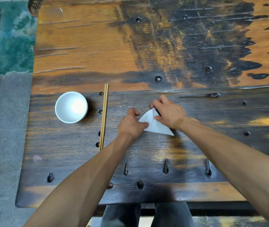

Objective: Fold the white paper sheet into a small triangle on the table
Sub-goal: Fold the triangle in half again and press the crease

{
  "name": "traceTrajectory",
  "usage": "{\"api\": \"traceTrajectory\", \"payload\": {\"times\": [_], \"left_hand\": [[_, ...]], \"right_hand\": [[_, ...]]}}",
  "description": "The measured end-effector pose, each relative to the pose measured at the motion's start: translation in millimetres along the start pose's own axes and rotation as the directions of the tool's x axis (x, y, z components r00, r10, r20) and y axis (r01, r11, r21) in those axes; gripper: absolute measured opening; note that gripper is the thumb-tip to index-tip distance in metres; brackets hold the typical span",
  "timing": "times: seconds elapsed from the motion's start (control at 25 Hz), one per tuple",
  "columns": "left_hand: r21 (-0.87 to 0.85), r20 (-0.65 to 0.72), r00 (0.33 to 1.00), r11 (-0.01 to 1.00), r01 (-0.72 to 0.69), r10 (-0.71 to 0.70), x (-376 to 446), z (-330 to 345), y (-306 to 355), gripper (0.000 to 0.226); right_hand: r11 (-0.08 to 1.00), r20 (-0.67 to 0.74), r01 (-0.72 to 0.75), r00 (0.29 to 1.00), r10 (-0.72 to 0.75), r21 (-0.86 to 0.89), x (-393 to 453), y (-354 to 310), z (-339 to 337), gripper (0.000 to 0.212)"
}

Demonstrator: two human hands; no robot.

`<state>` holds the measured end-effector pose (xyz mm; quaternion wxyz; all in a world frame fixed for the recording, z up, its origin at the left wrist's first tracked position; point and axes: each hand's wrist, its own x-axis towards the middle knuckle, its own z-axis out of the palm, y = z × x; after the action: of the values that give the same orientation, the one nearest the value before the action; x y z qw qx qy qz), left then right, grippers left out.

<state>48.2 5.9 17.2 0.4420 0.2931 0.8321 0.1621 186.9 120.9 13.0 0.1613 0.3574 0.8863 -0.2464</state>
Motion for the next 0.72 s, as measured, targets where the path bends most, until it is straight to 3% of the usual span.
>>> {"api": "traceTrajectory", "payload": {"times": [0.12, 0.28, 0.36, 0.44, 0.52, 0.6, 0.72], "left_hand": [[-0.095, -0.005, 0.999, 0.994, 0.044, -0.044, 9.5, -9.3, -1.4, 0.018], [0.078, -0.069, 0.996, 0.996, -0.046, 0.051, 26.4, -31.1, 4.1, 0.019], [0.112, -0.034, 0.995, 0.990, -0.087, 0.092, 33.8, -41.0, 12.1, 0.016], [0.164, 0.042, 0.993, 0.979, -0.118, 0.112, 33.7, -41.2, 17.7, 0.013], [0.220, 0.086, 0.988, 0.965, -0.141, 0.125, 24.8, -29.9, 17.1, 0.032], [0.259, 0.062, 0.989, 0.955, -0.146, 0.135, 13.9, -15.7, 13.5, 0.047], [0.276, 0.037, 0.996, 0.957, -0.085, 0.078, 8.4, -3.0, 10.6, 0.042]], "right_hand": [[0.999, -0.018, -0.041, 0.999, 0.041, 0.007, -2.5, -0.4, -1.1, 0.040], [0.989, -0.205, 0.014, 0.978, -0.045, -0.148, -12.8, -7.6, 2.9, 0.042], [0.982, -0.235, 0.046, 0.968, -0.089, -0.183, -14.3, -9.4, 5.4, 0.046], [0.992, -0.205, 0.018, 0.978, -0.044, -0.127, -10.8, -9.4, 5.1, 0.053], [0.992, -0.145, 0.023, 0.989, -0.041, -0.122, -7.0, -10.1, 5.0, 0.051], [0.992, -0.104, 0.053, 0.992, -0.065, -0.114, -3.8, -10.5, 5.5, 0.046], [0.999, -0.075, 0.046, 0.996, -0.048, -0.025, -0.1, -6.7, 5.7, 0.043]]}}
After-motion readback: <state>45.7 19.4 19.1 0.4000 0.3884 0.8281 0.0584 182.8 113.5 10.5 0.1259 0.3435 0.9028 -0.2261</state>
